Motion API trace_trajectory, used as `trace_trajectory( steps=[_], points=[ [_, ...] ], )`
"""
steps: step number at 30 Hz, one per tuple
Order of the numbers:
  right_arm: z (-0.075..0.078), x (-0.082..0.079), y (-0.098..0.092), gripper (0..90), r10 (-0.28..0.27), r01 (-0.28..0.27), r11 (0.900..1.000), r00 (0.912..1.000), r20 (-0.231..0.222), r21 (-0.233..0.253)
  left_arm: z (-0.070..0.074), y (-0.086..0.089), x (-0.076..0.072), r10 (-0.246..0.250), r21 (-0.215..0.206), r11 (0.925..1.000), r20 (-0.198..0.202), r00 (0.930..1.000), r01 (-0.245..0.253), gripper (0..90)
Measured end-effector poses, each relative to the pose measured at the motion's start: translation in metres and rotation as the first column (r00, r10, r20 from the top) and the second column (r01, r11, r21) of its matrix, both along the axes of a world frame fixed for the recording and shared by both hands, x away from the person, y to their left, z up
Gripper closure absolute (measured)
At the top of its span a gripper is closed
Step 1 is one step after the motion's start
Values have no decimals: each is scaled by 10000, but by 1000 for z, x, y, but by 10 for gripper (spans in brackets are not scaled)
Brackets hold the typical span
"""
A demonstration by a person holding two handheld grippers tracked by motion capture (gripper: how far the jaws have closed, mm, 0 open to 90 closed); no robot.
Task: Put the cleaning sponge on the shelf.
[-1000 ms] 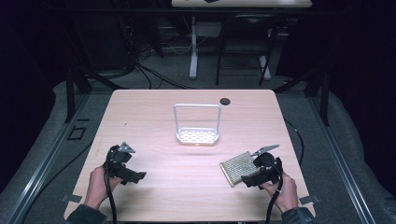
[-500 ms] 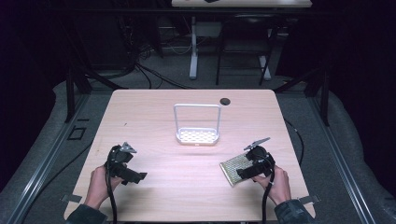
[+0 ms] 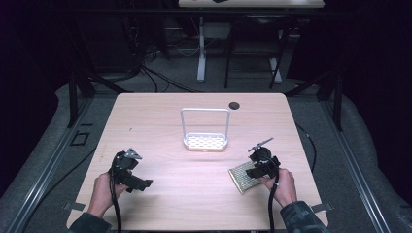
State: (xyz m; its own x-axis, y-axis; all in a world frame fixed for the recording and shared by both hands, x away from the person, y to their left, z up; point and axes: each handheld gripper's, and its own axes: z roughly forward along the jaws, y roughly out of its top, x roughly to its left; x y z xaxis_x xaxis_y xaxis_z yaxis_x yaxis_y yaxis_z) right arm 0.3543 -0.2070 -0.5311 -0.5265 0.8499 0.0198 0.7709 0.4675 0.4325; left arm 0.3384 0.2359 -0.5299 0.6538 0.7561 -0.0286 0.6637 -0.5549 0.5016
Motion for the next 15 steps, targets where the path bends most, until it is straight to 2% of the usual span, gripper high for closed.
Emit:
trace_trajectory(
  steps=[4, 7, 14, 15],
  points=[
    [-3, 3, 5, 645, 63, -68, 9998, 9997, -233, -196, 0, 1, 0, 24, -91, 10000, 6, 10000, -24, 1],
    [-5, 3, 6, 683, 77, -86, 9991, 9997, -237, -403, 1, 2, 0, 60, -69, 10000, 23, 10000, -60, 1],
    [-9, 0, 9, 796, -1, -7, 9990, 9998, -193, -449, 0, 3, -1, 89, -102, 9999, 20, 10000, -89, 1],
    [-9, -1, 10, 834, 55, -64, 9986, 9999, -164, -533, 0, 2, -1, 89, -110, 9999, 7, 10000, -89, 1]
  ],
)
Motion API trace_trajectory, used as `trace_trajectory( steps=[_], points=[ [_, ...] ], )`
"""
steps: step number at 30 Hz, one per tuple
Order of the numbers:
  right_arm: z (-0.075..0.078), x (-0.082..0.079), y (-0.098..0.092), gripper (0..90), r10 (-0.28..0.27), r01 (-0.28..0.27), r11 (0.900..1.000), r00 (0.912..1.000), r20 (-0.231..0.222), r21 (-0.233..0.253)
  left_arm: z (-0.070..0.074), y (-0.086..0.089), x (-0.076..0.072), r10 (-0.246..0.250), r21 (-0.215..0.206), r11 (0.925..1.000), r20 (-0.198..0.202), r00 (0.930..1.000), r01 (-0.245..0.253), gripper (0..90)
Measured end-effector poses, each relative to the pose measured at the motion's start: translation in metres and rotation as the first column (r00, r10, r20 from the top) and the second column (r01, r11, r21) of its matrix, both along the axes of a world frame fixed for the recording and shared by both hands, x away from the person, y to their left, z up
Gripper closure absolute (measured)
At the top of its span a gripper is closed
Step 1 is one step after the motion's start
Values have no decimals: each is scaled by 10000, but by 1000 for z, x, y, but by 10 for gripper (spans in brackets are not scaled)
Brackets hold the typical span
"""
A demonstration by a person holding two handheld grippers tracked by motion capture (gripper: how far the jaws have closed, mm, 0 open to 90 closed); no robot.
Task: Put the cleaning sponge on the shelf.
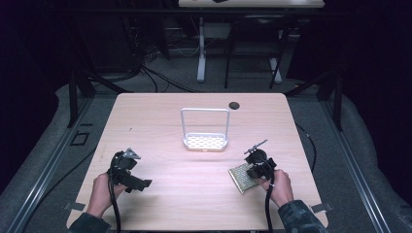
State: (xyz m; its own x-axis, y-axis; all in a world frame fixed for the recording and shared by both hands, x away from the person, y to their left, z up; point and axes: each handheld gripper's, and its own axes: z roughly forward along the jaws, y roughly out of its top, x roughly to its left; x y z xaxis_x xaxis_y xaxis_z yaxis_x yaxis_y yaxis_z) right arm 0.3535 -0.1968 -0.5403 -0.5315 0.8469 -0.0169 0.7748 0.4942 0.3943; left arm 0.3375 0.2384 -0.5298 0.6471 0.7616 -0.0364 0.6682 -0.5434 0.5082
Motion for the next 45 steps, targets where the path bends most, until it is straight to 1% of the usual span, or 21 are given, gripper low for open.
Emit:
trace_trajectory(
  steps=[3, 6, 7, 8, 10, 14, 16, 17, 21, 25, 27, 30, 31, 36, 37, 38, 45],
  points=[
    [-1, -1, -1, 887, -89, 88, 9999, 9999, 64, 60, 0, 0, 0, -17, 0, 10000, 1, 10000, 17, 1],
    [-2, -1, -3, 898, -153, 151, 9996, 9999, 73, 224, 0, 0, 0, -12, 6, 10000, -3, 10000, 12, 1],
    [-1, -1, -3, 898, -258, 257, 9992, 9997, 43, 314, 0, 0, 0, -24, 15, 10000, -3, 10000, 24, 1],
    [-1, -1, -4, 900, -117, 113, 9995, 9998, 159, 278, 0, 0, 0, -25, 8, 10000, -2, 10000, 25, 1],
    [0, -2, -3, 900, -147, 141, 9994, 9997, 198, 327, 0, 0, 0, -30, 8, 10000, 11, 10000, 30, 1],
    [7, -7, -1, 900, -67, 49, 9990, 9991, 413, 445, 0, 1, 1, -70, -19, 10000, -48, 10000, 70, 0],
    [9, -7, 0, 900, -32, 11, 9989, 9990, 451, 463, 0, 1, 1, -76, -14, 10000, -47, 10000, 76, 0],
    [13, -9, 0, 900, -17, -11, 9989, 9982, 607, 471, 0, 2, 1, -80, -13, 10000, -45, 10000, 80, 0],
    [18, -10, 0, 900, -63, 21, 9986, 9969, 786, 533, 0, 1, 0, -63, -20, 10000, -66, 10000, 63, 0],
    [21, -10, 0, 900, -117, 70, 9981, 9970, 763, 604, 0, 1, 0, -31, 14, 10000, -29, 10000, 31, 0],
    [22, -10, 0, 899, -126, 73, 9982, 9960, 885, 600, 0, 1, 0, -40, 13, 10000, -36, 10000, 40, 0],
    [24, -10, 1, 899, -169, 112, 9978, 9960, 873, 654, 0, 0, 0, -47, 20, 10000, -46, 10000, 47, 1],
    [25, -9, 2, 899, -127, 57, 9975, 9950, 987, 707, 0, 0, 0, -76, 3, 10000, -76, 9999, 76, 1],
    [27, -10, 5, 899, -81, 5, 9970, 9951, 981, 769, 0, 0, 1, -86, 21, 10000, -74, 9999, 86, 1],
    [27, -10, 5, 899, -61, -6, 9976, 9953, 964, 694, 0, 0, 1, -76, 17, 10000, -75, 9999, 76, 1],
    [28, -10, 6, 899, -29, -50, 9969, 9950, 1003, 786, 0, 0, 1, -74, 23, 10000, -76, 9999, 74, 1],
    [31, -11, 11, 899, 85, -173, 9970, 9934, 1145, 757, 0, 0, 0, -70, 90, 9999, -60, 10000, 70, 1]
  ],
)
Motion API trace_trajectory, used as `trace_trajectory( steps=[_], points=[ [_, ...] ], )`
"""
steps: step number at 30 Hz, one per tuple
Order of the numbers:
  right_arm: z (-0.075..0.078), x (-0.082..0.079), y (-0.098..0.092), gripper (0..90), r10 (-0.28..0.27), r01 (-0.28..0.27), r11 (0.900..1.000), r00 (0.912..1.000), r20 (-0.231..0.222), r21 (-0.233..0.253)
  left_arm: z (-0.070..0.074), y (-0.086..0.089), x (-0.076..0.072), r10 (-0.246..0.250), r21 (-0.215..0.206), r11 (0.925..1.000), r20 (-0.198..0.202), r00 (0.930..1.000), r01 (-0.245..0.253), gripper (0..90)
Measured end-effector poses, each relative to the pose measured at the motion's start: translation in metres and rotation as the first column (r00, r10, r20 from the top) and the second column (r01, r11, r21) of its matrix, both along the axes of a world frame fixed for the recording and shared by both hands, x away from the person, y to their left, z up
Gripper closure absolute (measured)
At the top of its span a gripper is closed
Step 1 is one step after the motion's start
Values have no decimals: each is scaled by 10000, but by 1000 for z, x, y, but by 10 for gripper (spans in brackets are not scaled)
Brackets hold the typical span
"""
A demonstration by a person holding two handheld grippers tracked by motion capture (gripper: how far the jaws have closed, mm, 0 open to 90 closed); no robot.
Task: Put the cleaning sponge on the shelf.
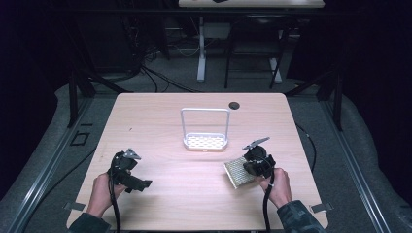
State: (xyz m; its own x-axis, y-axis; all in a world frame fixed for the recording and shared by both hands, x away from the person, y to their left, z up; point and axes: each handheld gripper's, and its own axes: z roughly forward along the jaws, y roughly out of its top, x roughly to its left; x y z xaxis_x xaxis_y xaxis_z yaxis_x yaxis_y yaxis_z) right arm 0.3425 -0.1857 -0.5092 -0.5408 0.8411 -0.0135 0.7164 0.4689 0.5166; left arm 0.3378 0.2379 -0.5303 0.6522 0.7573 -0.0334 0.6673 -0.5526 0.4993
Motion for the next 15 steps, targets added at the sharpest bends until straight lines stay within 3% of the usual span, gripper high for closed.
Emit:
trace_trajectory(
  steps=[15],
  points=[
    [6, 0, 14, 897, 394, -391, 9991, 9989, 235, -134, -1, -1, 0, -122, 67, 9999, -160, 9998, 123, 1]
  ],
)
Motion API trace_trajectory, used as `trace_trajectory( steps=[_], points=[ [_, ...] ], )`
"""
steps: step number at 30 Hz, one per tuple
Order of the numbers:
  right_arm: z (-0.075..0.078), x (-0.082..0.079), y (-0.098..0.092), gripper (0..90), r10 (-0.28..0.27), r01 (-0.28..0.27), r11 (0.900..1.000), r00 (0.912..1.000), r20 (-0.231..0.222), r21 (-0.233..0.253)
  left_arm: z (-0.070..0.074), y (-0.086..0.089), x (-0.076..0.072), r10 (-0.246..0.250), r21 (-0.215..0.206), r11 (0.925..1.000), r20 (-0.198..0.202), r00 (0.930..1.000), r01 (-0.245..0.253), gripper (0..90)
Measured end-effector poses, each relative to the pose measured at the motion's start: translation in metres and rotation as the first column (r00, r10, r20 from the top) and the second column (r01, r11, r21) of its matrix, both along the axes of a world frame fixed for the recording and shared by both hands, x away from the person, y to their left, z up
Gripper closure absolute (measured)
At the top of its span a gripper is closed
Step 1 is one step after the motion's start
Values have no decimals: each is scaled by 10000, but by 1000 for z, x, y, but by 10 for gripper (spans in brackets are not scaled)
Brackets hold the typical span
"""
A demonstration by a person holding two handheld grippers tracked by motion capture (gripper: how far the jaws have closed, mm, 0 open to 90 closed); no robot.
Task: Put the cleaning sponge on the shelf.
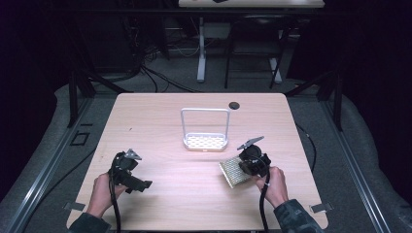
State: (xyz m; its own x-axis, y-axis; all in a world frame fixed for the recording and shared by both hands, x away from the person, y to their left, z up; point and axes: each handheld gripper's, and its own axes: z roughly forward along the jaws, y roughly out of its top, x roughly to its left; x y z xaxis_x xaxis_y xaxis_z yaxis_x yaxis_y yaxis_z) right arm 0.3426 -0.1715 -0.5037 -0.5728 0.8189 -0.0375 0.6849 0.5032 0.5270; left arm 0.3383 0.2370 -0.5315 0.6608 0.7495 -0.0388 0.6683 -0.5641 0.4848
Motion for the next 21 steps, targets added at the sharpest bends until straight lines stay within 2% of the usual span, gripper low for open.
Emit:
trace_trajectory(
  steps=[21],
  points=[
    [6, 6, 26, 896, 607, -605, 9981, 9980, 183, -85, -1, -2, 0, -9, 102, 9999, 41, 10000, 8, 1]
  ],
)
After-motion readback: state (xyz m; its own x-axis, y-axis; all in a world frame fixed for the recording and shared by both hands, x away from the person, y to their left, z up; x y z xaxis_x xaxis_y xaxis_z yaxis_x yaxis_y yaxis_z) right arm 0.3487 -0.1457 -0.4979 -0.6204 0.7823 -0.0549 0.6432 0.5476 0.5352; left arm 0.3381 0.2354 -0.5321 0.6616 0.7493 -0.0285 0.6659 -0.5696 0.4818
